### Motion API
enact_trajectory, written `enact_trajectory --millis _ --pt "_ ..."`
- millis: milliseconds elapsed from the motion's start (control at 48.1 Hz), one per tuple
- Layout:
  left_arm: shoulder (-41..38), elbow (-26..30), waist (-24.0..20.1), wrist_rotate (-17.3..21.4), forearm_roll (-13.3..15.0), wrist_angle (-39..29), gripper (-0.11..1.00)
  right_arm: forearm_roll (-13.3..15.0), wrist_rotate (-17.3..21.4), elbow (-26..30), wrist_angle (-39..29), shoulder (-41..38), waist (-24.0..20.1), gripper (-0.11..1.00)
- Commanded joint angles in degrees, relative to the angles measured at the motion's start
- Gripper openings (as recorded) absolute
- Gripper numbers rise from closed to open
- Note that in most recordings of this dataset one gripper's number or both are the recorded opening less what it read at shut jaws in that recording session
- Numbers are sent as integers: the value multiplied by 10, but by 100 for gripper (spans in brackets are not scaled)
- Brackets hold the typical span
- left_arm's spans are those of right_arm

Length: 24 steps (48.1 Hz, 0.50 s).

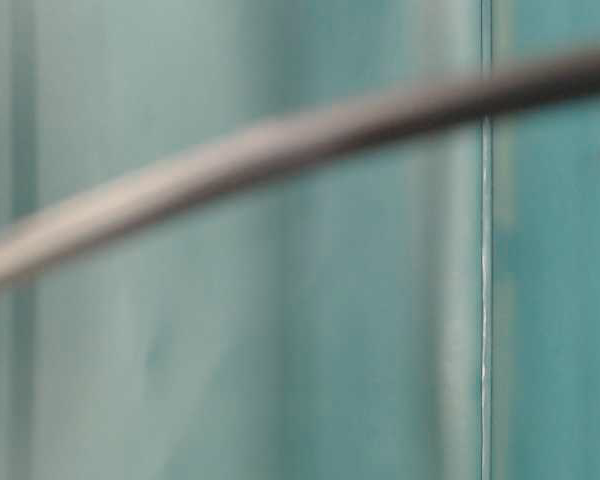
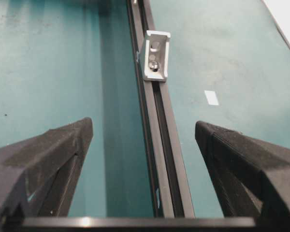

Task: Insert the wire through the hole in the metal fitting marked with a red label.
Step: 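Slide the wire tip leftward along the rail toward the fitting's hole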

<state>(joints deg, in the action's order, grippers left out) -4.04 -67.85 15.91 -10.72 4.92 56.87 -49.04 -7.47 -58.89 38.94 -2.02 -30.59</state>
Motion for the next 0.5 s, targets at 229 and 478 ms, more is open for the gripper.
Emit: enact_trajectory --millis 229,478 --pt "-11 13 13 1 1 6 58 -1 1 11 2 -4 -4 -1" --pt "-11 13 13 1 0 6 58 -1 0 20 2 -8 -5 -1"
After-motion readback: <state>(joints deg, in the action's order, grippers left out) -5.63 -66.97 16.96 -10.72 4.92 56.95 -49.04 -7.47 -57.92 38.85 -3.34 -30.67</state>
